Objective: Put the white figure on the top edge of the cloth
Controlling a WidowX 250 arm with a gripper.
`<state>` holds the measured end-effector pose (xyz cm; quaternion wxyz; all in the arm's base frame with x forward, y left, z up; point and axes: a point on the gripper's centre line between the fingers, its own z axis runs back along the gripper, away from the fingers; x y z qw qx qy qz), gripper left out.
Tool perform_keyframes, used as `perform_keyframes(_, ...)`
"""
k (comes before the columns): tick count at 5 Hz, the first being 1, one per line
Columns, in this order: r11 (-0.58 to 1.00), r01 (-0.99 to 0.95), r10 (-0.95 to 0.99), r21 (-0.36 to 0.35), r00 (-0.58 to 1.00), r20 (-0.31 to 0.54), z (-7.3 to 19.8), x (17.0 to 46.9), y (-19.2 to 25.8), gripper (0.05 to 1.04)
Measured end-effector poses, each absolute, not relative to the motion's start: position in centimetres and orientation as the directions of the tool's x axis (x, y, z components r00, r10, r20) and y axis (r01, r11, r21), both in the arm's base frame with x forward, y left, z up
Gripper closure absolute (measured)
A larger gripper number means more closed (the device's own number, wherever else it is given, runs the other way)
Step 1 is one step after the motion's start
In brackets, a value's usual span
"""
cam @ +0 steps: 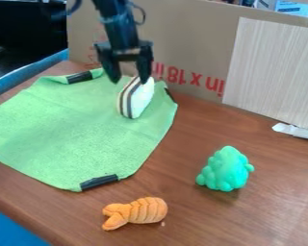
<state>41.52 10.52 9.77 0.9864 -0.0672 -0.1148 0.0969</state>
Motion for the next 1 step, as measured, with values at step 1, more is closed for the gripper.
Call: perform_keyframes(1, 0.998, -0.038, 0.050, -0.054, 0.972, 0.231, 12.45, 41.67, 8.95, 0.084)
